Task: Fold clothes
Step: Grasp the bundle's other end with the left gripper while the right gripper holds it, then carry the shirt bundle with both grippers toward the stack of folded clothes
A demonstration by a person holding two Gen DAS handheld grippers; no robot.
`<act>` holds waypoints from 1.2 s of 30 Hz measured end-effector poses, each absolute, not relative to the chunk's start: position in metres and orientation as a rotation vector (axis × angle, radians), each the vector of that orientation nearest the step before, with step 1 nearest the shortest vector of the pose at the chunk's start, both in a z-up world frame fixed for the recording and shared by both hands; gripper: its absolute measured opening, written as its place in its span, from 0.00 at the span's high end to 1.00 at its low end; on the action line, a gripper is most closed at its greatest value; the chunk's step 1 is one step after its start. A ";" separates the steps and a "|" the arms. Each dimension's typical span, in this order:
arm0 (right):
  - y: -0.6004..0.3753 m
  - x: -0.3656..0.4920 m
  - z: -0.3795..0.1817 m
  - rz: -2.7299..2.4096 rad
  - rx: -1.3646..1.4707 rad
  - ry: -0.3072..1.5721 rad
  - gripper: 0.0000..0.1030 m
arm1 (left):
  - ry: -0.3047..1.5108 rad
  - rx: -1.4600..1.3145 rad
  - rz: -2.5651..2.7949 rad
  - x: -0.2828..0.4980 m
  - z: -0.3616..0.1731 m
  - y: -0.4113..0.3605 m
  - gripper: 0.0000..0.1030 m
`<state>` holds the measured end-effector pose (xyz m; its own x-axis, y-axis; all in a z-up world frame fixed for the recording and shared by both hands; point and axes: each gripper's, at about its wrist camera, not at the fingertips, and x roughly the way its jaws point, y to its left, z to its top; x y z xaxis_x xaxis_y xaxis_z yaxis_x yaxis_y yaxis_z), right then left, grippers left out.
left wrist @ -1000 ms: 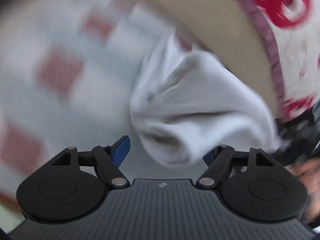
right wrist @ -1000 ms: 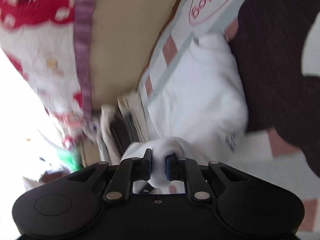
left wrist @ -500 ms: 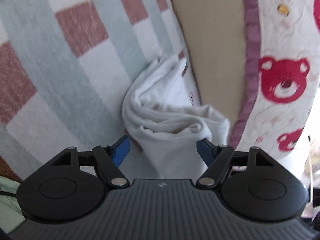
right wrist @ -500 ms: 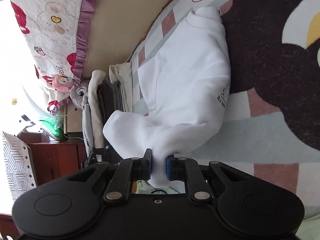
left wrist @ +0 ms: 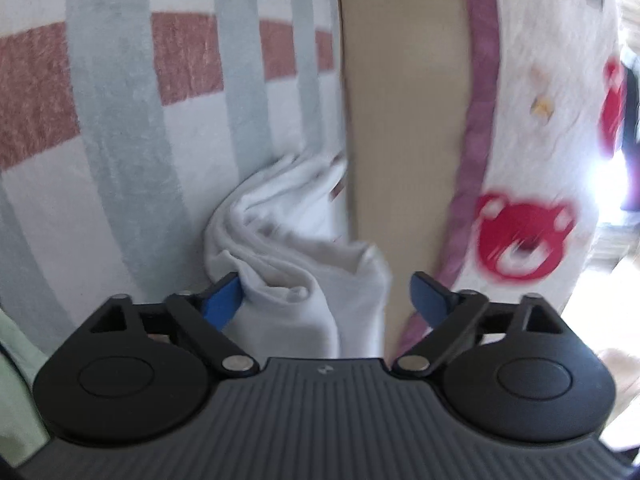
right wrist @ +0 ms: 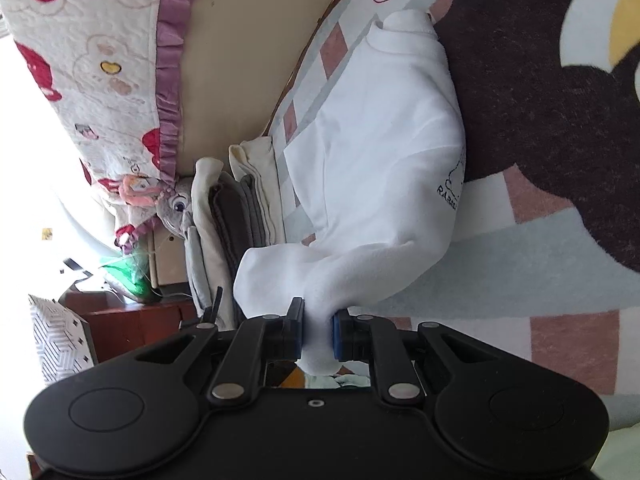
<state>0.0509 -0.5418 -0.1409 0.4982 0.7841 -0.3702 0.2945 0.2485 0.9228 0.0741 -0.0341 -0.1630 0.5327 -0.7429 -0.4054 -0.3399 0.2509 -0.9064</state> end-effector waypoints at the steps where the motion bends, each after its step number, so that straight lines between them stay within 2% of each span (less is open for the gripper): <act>1: -0.542 0.051 -0.141 0.438 1.328 1.056 0.84 | 1.089 -1.314 -0.358 0.077 -0.163 -0.038 0.09; 4: -0.540 0.052 -0.138 0.443 1.294 1.064 0.84 | 1.137 -1.325 -0.385 0.082 -0.167 -0.046 0.09; 6: -0.539 0.053 -0.137 0.451 1.276 1.069 0.84 | 1.116 -1.305 -0.375 0.084 -0.164 -0.045 0.01; 8: -0.538 0.053 -0.135 0.459 1.223 1.089 0.84 | 1.107 -1.279 -0.358 0.089 -0.163 -0.045 0.00; 14: -0.527 0.055 -0.135 0.489 1.100 1.145 0.84 | 1.309 -0.994 -0.299 0.103 -0.172 -0.063 0.00; 16: -0.524 0.055 -0.136 0.496 1.055 1.160 0.84 | 1.345 -0.924 -0.289 0.102 -0.178 -0.071 0.09; 18: -0.521 0.057 -0.134 0.504 0.969 1.184 0.79 | 1.336 -0.877 -0.308 0.100 -0.179 -0.074 0.67; 20: -0.521 0.061 -0.128 0.504 0.845 1.219 0.76 | 1.326 -0.820 -0.315 0.098 -0.178 -0.078 0.76; 24: -0.543 0.077 -0.111 0.468 0.710 1.161 0.50 | 1.317 -0.686 -0.308 0.095 -0.174 -0.088 0.80; 27: -0.569 0.096 -0.117 0.359 0.688 1.030 0.40 | 1.303 -0.612 -0.307 0.095 -0.169 -0.094 0.80; 30: -0.584 0.123 -0.145 0.228 0.668 0.947 0.39 | 1.294 -0.555 -0.305 0.095 -0.167 -0.099 0.80; 36: -0.588 0.159 -0.195 0.253 0.874 0.877 0.39 | 1.263 -0.516 -0.356 0.093 -0.178 -0.098 0.79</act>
